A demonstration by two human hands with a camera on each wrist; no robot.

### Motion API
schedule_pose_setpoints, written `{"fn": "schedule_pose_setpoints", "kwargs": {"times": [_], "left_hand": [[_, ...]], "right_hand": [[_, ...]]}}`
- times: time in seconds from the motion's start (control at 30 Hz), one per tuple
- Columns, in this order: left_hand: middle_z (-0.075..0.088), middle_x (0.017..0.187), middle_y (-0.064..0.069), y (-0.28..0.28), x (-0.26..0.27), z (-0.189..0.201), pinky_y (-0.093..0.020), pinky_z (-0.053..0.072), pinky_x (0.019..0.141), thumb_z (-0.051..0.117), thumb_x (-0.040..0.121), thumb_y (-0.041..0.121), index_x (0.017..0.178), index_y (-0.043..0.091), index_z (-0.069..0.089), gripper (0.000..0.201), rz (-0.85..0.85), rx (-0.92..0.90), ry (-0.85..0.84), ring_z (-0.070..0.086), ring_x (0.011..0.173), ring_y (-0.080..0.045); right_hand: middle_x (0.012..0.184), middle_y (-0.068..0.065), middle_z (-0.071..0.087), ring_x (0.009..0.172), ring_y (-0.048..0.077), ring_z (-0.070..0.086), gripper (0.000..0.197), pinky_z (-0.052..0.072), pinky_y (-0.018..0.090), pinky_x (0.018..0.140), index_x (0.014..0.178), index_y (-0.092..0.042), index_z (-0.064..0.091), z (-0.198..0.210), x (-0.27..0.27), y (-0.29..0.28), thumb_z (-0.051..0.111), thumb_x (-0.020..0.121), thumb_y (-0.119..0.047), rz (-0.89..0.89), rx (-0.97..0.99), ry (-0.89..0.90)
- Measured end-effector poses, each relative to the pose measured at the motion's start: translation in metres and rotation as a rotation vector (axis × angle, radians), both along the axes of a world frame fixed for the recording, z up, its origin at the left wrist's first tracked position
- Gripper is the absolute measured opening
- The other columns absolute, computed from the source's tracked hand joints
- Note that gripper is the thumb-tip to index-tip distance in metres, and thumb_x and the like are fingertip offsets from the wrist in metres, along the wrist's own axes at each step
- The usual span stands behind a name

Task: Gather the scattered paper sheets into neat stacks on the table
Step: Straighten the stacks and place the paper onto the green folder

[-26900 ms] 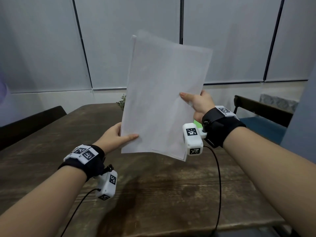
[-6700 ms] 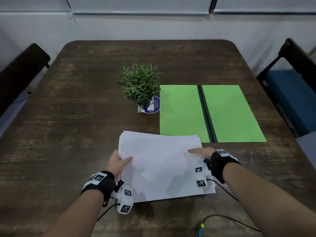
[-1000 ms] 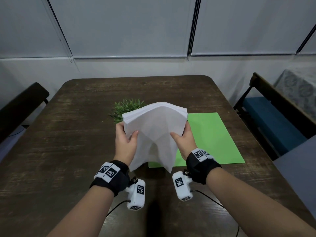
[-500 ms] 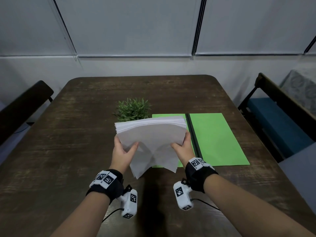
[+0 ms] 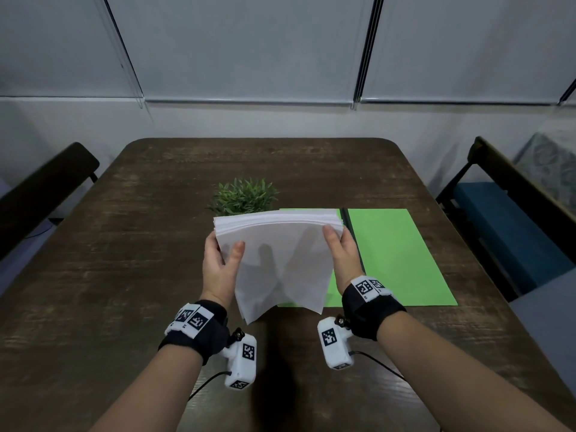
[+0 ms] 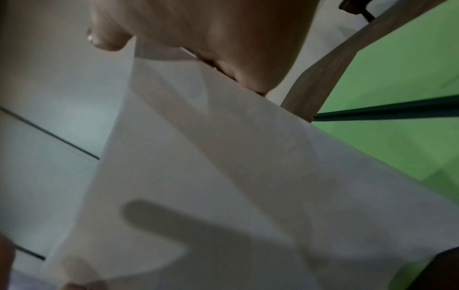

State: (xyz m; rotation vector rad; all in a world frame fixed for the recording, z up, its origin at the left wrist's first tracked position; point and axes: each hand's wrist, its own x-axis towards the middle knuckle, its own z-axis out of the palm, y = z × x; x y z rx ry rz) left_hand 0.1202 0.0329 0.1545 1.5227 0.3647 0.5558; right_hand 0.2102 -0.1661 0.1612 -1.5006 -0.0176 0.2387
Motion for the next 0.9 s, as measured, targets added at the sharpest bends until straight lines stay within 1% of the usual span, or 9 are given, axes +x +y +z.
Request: {"fn": "schedule_pose_setpoints", "kwargs": {"times": [0.07, 0.13, 0.27, 0.37, 0.43, 0.53, 0.63, 0.8, 0.9], "left_hand": [[0.042, 0.141, 0.009, 0.003, 0.003, 0.007, -0.033, 0.038, 0.108, 0.061, 0.069, 0.062, 0.147, 0.023, 0.024, 0.095, 0.017, 0.032, -0.029, 0.044, 0.127, -0.004], [0.034, 0.139, 0.021, 0.004, 0.005, 0.014, -0.024, 0.034, 0.107, 0.060, 0.071, 0.060, 0.149, 0.033, 0.015, 0.094, 0.022, 0.075, -0.067, 0.037, 0.128, 0.007], [0.038, 0.144, 0.006, 0.004, 0.008, 0.018, -0.035, 0.039, 0.107, 0.064, 0.077, 0.053, 0.135, 0.049, 0.035, 0.065, 0.022, 0.188, -0.109, 0.041, 0.131, -0.004], [0.035, 0.143, 0.003, 0.003, 0.008, 0.015, -0.026, 0.039, 0.105, 0.070, 0.083, 0.037, 0.114, 0.039, 0.060, 0.032, 0.054, 0.359, -0.084, 0.033, 0.130, 0.006], [0.036, 0.141, -0.001, 0.002, 0.009, 0.015, -0.006, 0.036, 0.096, 0.069, 0.085, 0.023, 0.108, 0.031, 0.064, 0.024, 0.072, 0.432, -0.083, 0.031, 0.128, 0.009], [0.038, 0.139, -0.001, 0.004, 0.009, 0.015, 0.007, 0.031, 0.085, 0.068, 0.086, 0.015, 0.107, 0.024, 0.065, 0.023, 0.094, 0.457, -0.082, 0.034, 0.126, 0.006], [0.038, 0.140, 0.000, 0.005, 0.008, 0.016, 0.006, 0.030, 0.088, 0.068, 0.086, 0.017, 0.109, 0.024, 0.065, 0.024, 0.099, 0.477, -0.080, 0.036, 0.128, -0.001], [0.038, 0.141, 0.004, 0.006, 0.007, 0.016, -0.012, 0.032, 0.102, 0.071, 0.084, 0.021, 0.109, 0.028, 0.066, 0.026, 0.114, 0.486, -0.062, 0.034, 0.129, 0.001], [0.039, 0.140, 0.006, 0.008, 0.008, 0.015, -0.025, 0.035, 0.106, 0.074, 0.081, 0.022, 0.119, 0.029, 0.061, 0.040, 0.121, 0.470, -0.062, 0.036, 0.129, 0.001]], "right_hand": [[0.110, -0.004, 0.062, 0.099, 0.010, 0.059, 0.063, 0.046, 0.033, 0.089, 0.119, -0.015, 0.052, 0.007, 0.006, -0.001, 0.056, 0.082, -0.066, -0.045, 0.051, 0.018], [0.104, -0.007, 0.065, 0.096, 0.013, 0.061, 0.063, 0.048, 0.034, 0.088, 0.111, -0.021, 0.058, 0.012, 0.014, 0.000, 0.051, 0.080, -0.075, -0.059, 0.099, 0.098], [0.092, 0.004, 0.071, 0.080, 0.020, 0.067, 0.048, 0.048, 0.031, 0.067, 0.107, -0.018, 0.068, 0.020, 0.018, 0.002, 0.056, 0.087, -0.059, -0.047, 0.186, 0.204], [0.082, 0.008, 0.065, 0.073, 0.025, 0.061, 0.029, 0.045, 0.029, 0.064, 0.091, -0.014, 0.070, 0.021, 0.020, 0.005, 0.056, 0.092, -0.039, -0.089, 0.239, 0.185], [0.077, 0.009, 0.063, 0.069, 0.026, 0.059, 0.027, 0.043, 0.029, 0.062, 0.086, -0.013, 0.070, 0.020, 0.021, 0.006, 0.053, 0.093, -0.032, -0.098, 0.266, 0.202], [0.074, 0.009, 0.063, 0.068, 0.026, 0.059, 0.033, 0.045, 0.030, 0.063, 0.083, -0.014, 0.069, 0.022, 0.021, 0.006, 0.052, 0.092, -0.041, -0.066, 0.256, 0.229], [0.091, 0.009, 0.070, 0.081, 0.026, 0.067, 0.040, 0.052, 0.038, 0.079, 0.096, -0.020, 0.069, 0.023, 0.021, 0.008, 0.064, 0.081, -0.057, -0.052, 0.252, 0.238], [0.087, 0.011, 0.062, 0.073, 0.026, 0.060, 0.028, 0.045, 0.030, 0.067, 0.094, -0.013, 0.065, 0.021, 0.024, 0.012, 0.062, 0.086, -0.039, -0.117, 0.208, 0.219], [0.087, 0.010, 0.066, 0.078, 0.027, 0.063, 0.046, 0.049, 0.036, 0.075, 0.093, -0.016, 0.067, 0.020, 0.020, 0.010, 0.058, 0.083, -0.061, -0.037, 0.225, 0.213]]}}
